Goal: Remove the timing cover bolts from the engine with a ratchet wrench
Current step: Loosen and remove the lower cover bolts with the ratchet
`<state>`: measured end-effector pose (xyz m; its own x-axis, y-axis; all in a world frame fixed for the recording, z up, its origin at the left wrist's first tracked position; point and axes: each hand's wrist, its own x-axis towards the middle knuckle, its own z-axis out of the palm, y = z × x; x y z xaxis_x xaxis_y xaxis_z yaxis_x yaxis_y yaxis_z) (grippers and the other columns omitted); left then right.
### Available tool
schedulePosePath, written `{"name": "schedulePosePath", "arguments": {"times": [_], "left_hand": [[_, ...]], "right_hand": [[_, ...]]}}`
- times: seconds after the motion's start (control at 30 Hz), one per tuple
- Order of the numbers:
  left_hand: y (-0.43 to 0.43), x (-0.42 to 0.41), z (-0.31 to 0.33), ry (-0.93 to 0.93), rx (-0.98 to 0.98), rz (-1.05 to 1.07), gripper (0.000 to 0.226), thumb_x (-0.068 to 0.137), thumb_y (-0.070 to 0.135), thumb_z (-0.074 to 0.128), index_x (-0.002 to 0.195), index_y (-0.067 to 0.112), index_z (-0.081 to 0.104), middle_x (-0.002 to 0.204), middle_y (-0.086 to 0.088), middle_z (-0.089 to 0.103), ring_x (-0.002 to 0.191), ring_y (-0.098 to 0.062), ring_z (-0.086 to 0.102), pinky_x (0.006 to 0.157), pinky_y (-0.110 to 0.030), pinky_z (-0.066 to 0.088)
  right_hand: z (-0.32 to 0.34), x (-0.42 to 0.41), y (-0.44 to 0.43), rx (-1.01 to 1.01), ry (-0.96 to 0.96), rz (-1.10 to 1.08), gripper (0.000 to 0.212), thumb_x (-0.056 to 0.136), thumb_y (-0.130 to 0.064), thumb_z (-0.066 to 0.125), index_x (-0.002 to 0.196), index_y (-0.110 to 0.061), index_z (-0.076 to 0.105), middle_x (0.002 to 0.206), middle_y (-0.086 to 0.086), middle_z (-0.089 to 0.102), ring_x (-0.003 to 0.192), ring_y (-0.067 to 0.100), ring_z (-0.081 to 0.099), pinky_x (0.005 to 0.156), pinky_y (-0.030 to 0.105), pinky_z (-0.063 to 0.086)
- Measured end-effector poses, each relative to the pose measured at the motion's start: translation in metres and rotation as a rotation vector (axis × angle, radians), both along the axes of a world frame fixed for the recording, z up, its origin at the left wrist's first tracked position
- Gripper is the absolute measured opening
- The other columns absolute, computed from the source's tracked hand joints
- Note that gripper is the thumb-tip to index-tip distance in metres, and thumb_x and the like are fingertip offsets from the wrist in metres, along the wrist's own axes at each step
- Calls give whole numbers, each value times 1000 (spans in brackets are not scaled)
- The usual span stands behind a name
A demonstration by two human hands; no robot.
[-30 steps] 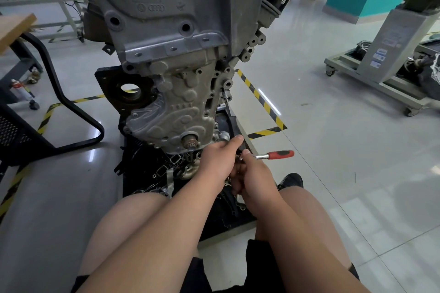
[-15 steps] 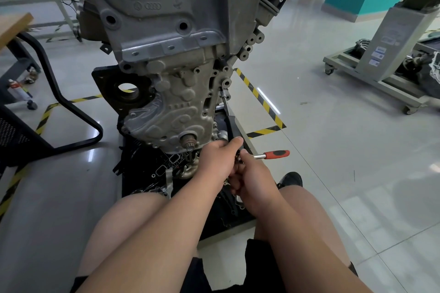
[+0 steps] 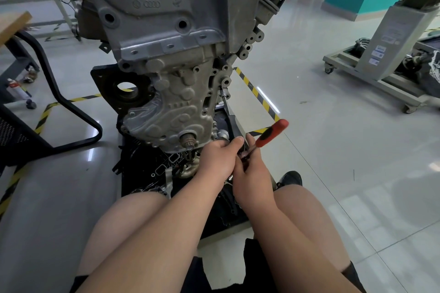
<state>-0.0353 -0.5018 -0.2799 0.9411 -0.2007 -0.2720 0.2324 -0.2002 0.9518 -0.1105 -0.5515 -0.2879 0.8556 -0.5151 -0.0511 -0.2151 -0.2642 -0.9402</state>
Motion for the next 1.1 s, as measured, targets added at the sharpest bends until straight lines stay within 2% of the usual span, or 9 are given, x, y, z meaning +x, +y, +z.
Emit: {"name": "schedulePosePath", "arguments": {"times": [0.1,0.2,0.27,0.37,0.47,0.57,0.67,0.73,1.1], "left_hand": [[-1,-1,-1,-5,-19,-4,41,86,36,67,87,-4,69,84,-19,72,69,-18,62,76,-40,55],[1,1,-2,17,-12,-5,36,86,40,67,77,5,70,58,3,66,56,-7,60,61,-24,50],[2,1,-1,27,-27,-12,33,85,41,68,70,12,69,51,9,63,47,0,57,47,-14,44],[3,0,2,35,-51,0,35,82,42,71,66,11,67,50,8,61,44,0,55,40,-11,40],[3,0,5,47,-39,0,41,81,46,72,72,7,69,57,0,63,51,-10,58,49,-20,45],[3,-1,6,43,-19,-12,47,83,49,68,75,3,67,46,-1,55,39,-14,49,42,-19,37],[4,-4,6,70,-21,-45,47,86,49,63,70,6,59,38,-4,47,29,-18,42,34,-17,32],[4,-4,7,69,-23,-51,45,88,48,63,70,7,57,37,-4,45,27,-18,41,33,-17,32],[3,-3,4,56,-31,-27,45,89,41,63,83,-4,62,39,-4,46,29,-17,40,35,-17,33]], "right_hand": [[0,0,1,-8,-29,-18,57,101,-29,46,151,-39,20,90,-33,53,86,-4,60,78,27,46],[-1,1,-1,86,-19,-19,58,101,-28,44,152,-39,19,93,-34,52,82,-13,59,74,18,44],[-2,3,-2,182,-42,-19,55,102,-29,43,151,-37,21,108,-29,58,94,-15,58,82,14,44],[-2,5,-4,328,-40,-26,49,101,-33,43,148,-34,31,126,-3,62,114,13,59,101,38,46],[-1,6,-5,454,-34,-8,31,101,-34,44,131,-31,51,85,-8,66,73,9,62,65,28,50],[2,6,-4,713,-82,10,30,103,-30,39,91,-10,58,53,-3,51,40,10,41,41,24,34],[5,8,-8,951,-78,58,52,104,-33,36,60,-16,58,51,-1,45,38,12,32,40,24,31],[4,9,-9,1000,-62,73,59,104,-34,36,52,-20,60,52,-1,45,38,12,31,40,24,31],[3,7,-8,887,-22,63,43,103,-33,38,68,-11,50,54,1,46,41,12,32,42,25,31]]}}
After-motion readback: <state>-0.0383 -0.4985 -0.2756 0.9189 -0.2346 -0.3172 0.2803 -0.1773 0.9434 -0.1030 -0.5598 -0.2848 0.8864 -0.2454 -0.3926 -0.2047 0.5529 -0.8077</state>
